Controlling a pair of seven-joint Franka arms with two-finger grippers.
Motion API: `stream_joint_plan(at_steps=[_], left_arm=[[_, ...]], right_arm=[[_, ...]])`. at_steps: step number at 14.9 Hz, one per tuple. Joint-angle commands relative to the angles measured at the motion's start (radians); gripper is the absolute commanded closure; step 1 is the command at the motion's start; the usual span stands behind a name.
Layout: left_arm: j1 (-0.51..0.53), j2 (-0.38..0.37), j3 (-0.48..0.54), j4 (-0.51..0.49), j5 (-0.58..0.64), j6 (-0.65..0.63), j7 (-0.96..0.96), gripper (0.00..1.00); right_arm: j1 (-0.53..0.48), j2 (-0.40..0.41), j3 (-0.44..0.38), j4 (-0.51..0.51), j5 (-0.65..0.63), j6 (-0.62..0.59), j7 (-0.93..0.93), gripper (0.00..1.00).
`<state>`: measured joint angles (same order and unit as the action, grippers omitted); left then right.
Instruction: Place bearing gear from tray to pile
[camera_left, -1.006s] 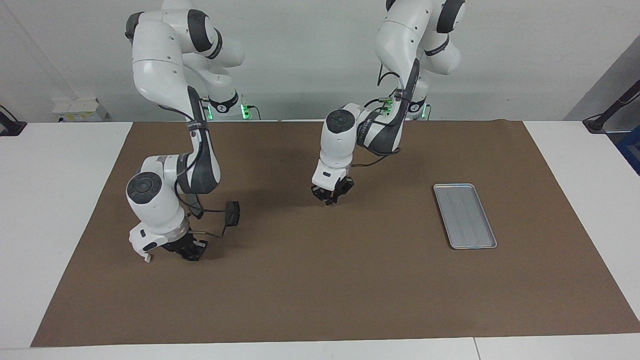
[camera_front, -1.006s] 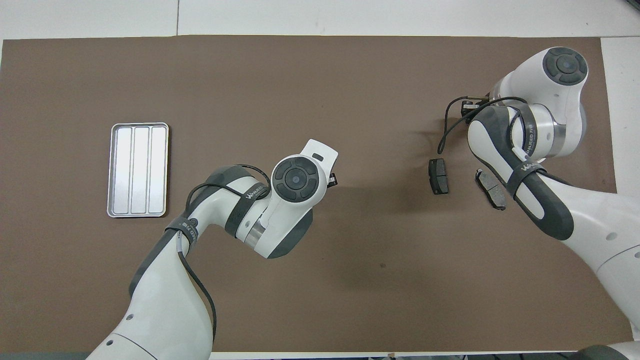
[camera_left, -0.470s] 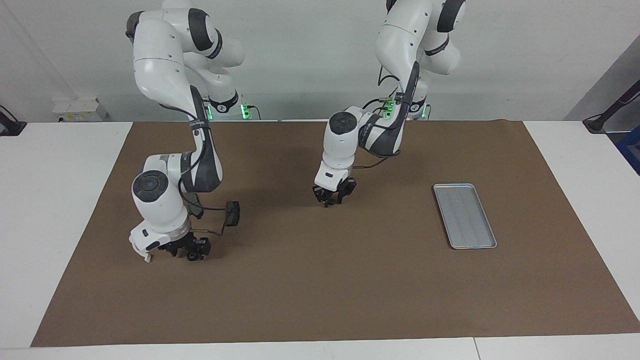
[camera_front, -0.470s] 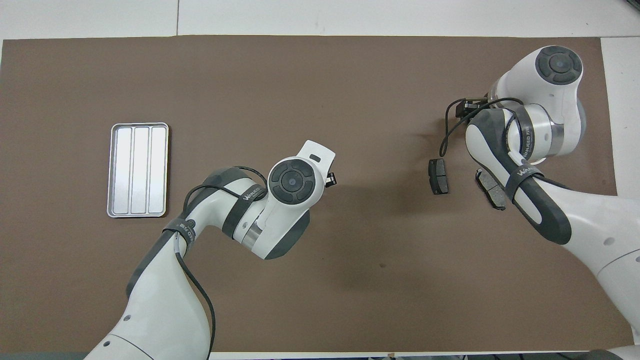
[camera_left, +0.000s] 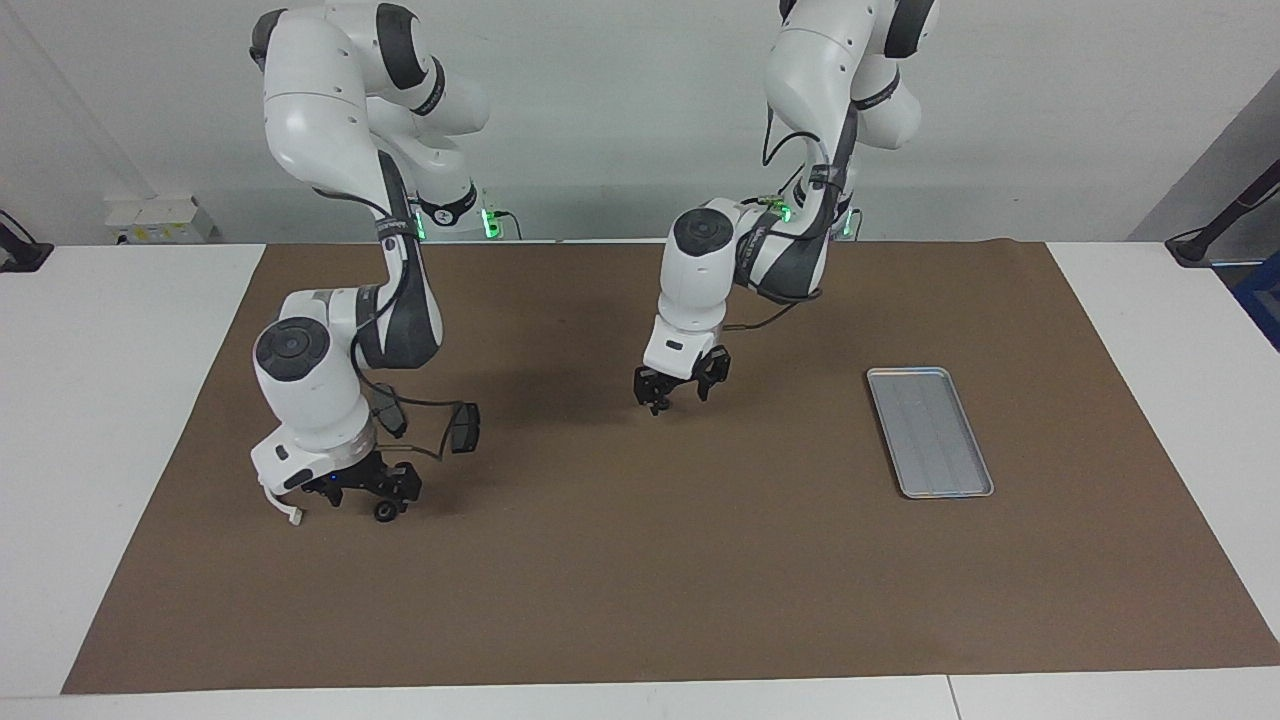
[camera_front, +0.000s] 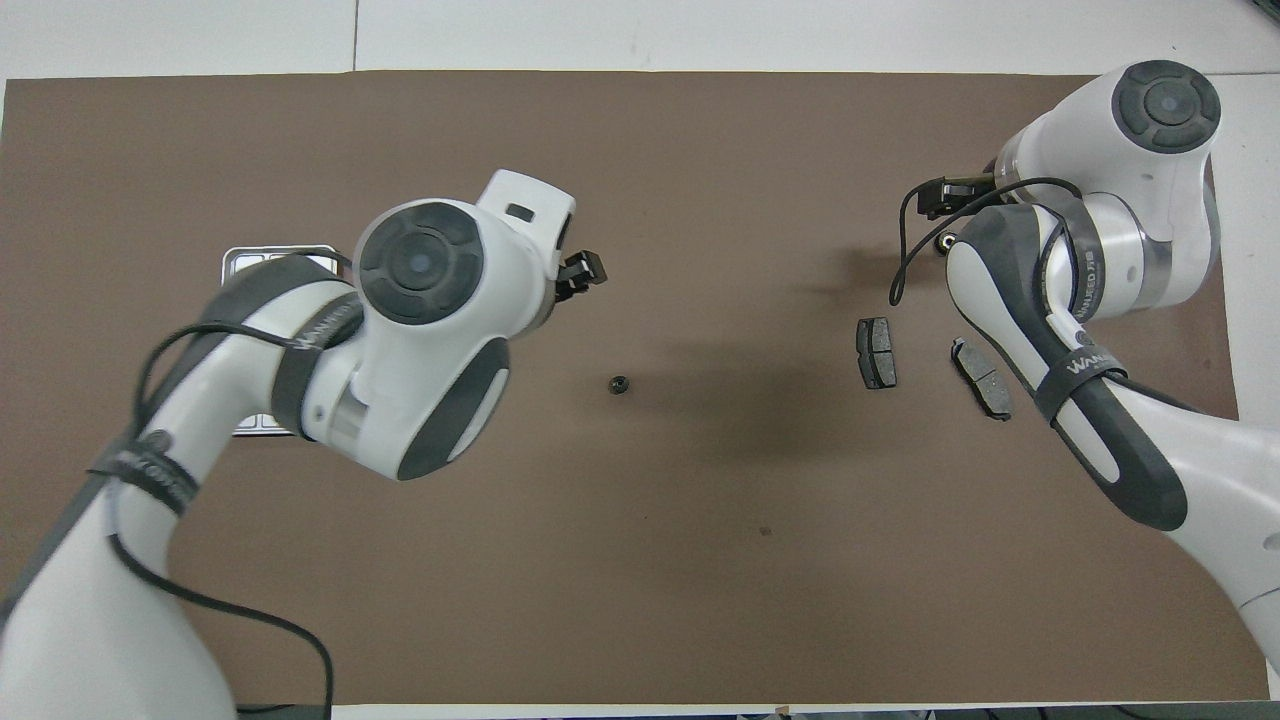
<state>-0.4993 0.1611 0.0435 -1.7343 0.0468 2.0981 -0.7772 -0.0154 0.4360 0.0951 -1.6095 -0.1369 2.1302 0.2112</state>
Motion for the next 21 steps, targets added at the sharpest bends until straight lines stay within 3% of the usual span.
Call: stream_joint_plan(at_steps=[1,3,5,7,10,15,17,21], left_arm=[[0.218,-0.112,0.007,0.076,0.018,-0.151,0.294,0.0],[0.355,-0.13,0.007,0.155,0.013,-0.245,0.515,0.0],[0.438,-0.134,0.004,0.197,-0.014,-0.344,0.588,0.0],[0.447,-0.182,0.003,0.194,-0.033,-0.505,0.62,0.0],[0.441,-0.221,0.001,0.162,-0.033,-0.622,0.674,0.0],[0.446,-0.227,-0.008,0.166,-0.03,-0.624,0.674,0.0],[0.441,-0.215,-0.004,0.171,-0.032,-0.629,0.681,0.0],[0.426,-0.207,0.001,0.177,-0.035,-0.662,0.687,0.0]], right_arm=[[0.017,-0.055,0.04,-0.01,0.075,-0.1,0.109,0.0],[0.093,-0.068,0.054,0.017,0.08,-0.163,0.288,0.0],[0.199,-0.068,0.054,0.042,0.08,-0.211,0.489,0.0],[0.279,-0.071,0.055,0.04,0.083,-0.211,0.694,0.0],[0.389,-0.066,0.055,0.031,0.094,-0.207,0.847,0.0],[0.5,-0.008,0.055,0.026,0.092,-0.141,0.993,0.0],[0.54,0.051,0.054,0.036,0.071,-0.084,1.059,0.0],[0.557,0.133,0.054,0.034,0.04,0.028,1.09,0.0]])
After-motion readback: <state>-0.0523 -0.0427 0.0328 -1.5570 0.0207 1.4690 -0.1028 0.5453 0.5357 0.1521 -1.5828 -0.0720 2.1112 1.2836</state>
